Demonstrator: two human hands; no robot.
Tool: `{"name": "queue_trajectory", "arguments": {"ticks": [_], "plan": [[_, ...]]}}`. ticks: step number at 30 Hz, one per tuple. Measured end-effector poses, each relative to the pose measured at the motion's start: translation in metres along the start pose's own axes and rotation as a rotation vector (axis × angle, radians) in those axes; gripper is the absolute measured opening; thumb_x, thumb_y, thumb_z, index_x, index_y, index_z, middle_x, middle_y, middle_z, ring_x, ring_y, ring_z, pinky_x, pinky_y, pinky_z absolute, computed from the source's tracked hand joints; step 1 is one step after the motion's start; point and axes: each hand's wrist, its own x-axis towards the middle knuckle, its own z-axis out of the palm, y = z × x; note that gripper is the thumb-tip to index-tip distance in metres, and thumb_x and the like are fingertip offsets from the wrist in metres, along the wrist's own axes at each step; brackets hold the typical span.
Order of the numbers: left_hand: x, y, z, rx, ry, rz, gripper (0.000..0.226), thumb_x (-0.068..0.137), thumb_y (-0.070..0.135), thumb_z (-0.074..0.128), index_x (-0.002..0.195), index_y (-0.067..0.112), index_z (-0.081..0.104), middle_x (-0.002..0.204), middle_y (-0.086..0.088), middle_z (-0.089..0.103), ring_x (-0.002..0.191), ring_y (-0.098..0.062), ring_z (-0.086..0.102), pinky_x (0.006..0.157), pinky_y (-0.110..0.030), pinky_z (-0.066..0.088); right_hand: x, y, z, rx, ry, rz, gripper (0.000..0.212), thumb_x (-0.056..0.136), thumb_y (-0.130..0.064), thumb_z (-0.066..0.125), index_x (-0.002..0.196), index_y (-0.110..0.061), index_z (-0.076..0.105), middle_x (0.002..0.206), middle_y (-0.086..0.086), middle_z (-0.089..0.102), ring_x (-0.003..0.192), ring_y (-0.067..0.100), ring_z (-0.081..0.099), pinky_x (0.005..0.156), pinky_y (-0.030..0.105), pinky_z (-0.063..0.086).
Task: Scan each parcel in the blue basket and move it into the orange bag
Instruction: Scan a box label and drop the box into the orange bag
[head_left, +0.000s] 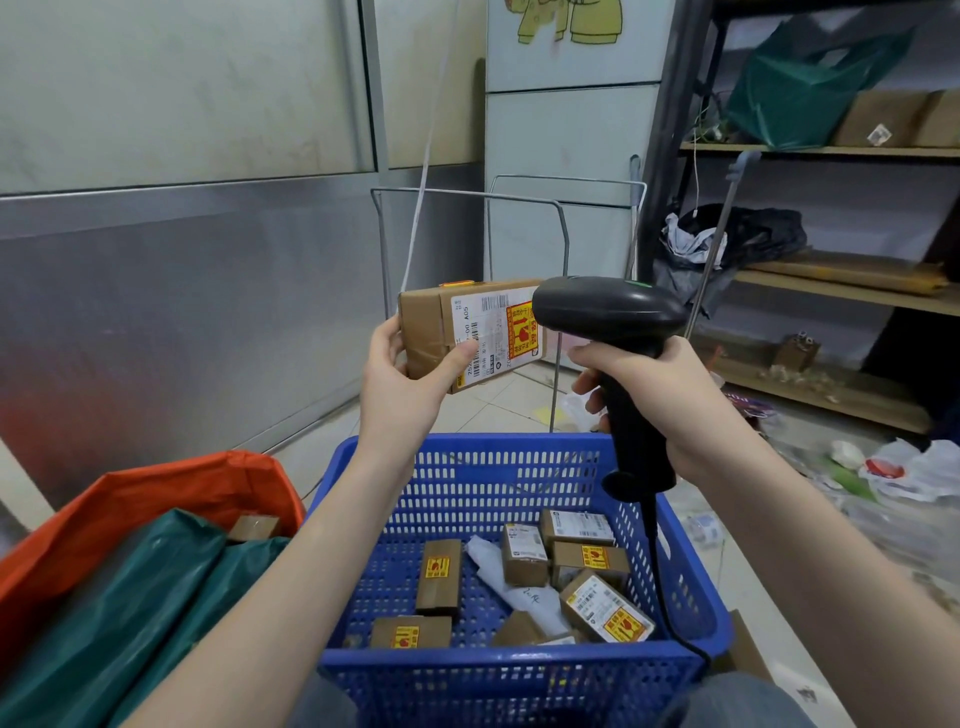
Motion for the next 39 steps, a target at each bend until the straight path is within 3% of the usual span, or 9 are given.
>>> {"name": "queue_trajectory", "arguments": {"ticks": [9,17,22,26,28,31,34,36,39], "plan": [[0.001,-0.006,-0.006,0.008,0.032,-0.012,0.067,0.081,0.034,0.072,0.137,0.026,0.037,0.119,0.015,0.049,0.111,-0.01,0.053,0.079,-0.017,0.048,-0.001,0.001,0.003,-0.003,-0.001,0.001,0.008,0.085,-0.018,0.067,0.087,-0.011,0.065,0.062,0.0,0.064,0.051,0.01,0.056,0.047,0.021,0.046],[0.001,-0.005,-0.025,0.015,0.059,0.032,0.062,0.082,0.033,0.071,0.134,0.029,0.037,0.118,0.017,0.049,0.11,-0.009,0.055,0.079,-0.018,0.051,0.007,0.009,0.03,0.039,-0.019,-0.04,0.013,0.086,-0.023,0.068,0.092,-0.012,0.065,0.077,0.009,0.065,0.059,0.013,0.06,0.058,0.027,0.051],[0.006,-0.013,-0.07,0.031,0.134,-0.012,0.065,0.085,0.025,0.07,0.137,0.023,0.033,0.13,0.008,0.049,0.112,-0.011,0.053,0.082,-0.023,0.052,0.015,0.02,0.079,0.105,-0.087,-0.044,0.029,0.085,-0.023,0.07,0.111,-0.016,0.063,0.08,0.003,0.068,0.062,0.009,0.064,0.06,0.026,0.054],[0.01,-0.033,-0.12,0.056,0.242,-0.075,0.059,0.084,0.018,0.072,0.131,0.016,0.035,0.118,0.003,0.053,0.092,-0.002,0.056,0.065,-0.009,0.051,0.023,0.034,0.129,0.086,-0.155,-0.02,0.032,0.086,-0.023,0.069,0.116,-0.017,0.06,0.087,0.001,0.068,0.063,0.006,0.064,0.058,0.022,0.055],[0.012,-0.048,-0.148,0.079,0.33,-0.089,0.056,0.082,0.015,0.074,0.124,0.012,0.036,0.116,0.0,0.055,0.088,0.003,0.055,0.063,-0.004,0.047,0.027,0.041,0.157,0.05,-0.199,-0.004,0.029,0.086,-0.023,0.069,0.114,-0.018,0.06,0.086,0.001,0.068,0.062,0.005,0.064,0.057,0.02,0.054],[0.013,-0.076,-0.195,0.14,0.426,-0.11,0.062,0.077,0.013,0.078,0.122,0.012,0.035,0.118,0.0,0.05,0.097,-0.002,0.054,0.074,-0.005,0.043,0.03,0.055,0.2,0.014,-0.272,0.035,0.019,0.085,-0.022,0.069,0.103,-0.024,0.061,0.082,0.001,0.067,0.056,0.003,0.062,0.054,0.02,0.051],[0.007,-0.116,-0.243,0.176,0.45,-0.186,0.067,0.069,0.017,0.081,0.12,0.023,0.038,0.124,0.001,0.05,0.111,-0.009,0.052,0.096,-0.026,0.046,0.03,0.072,0.243,-0.011,-0.38,0.077,0.013,0.086,-0.019,0.069,0.092,-0.028,0.061,0.074,0.003,0.062,0.053,0.005,0.058,0.051,0.019,0.05],[0.001,-0.142,-0.267,0.204,0.449,-0.27,0.064,0.069,0.019,0.08,0.12,0.027,0.042,0.127,0.0,0.052,0.116,-0.013,0.051,0.097,-0.033,0.045,0.031,0.085,0.27,-0.032,-0.435,0.109,0.01,0.086,-0.019,0.069,0.09,-0.025,0.063,0.068,0.003,0.06,0.052,0.005,0.058,0.05,0.019,0.05],[-0.012,-0.185,-0.289,0.227,0.464,-0.372,0.058,0.075,0.013,0.076,0.124,0.021,0.046,0.123,0.001,0.054,0.112,-0.013,0.051,0.088,-0.024,0.042,0.032,0.109,0.304,-0.091,-0.494,0.153,0.008,0.085,-0.021,0.07,0.092,-0.021,0.066,0.067,0.001,0.063,0.055,0.004,0.061,0.055,0.023,0.052]]}}
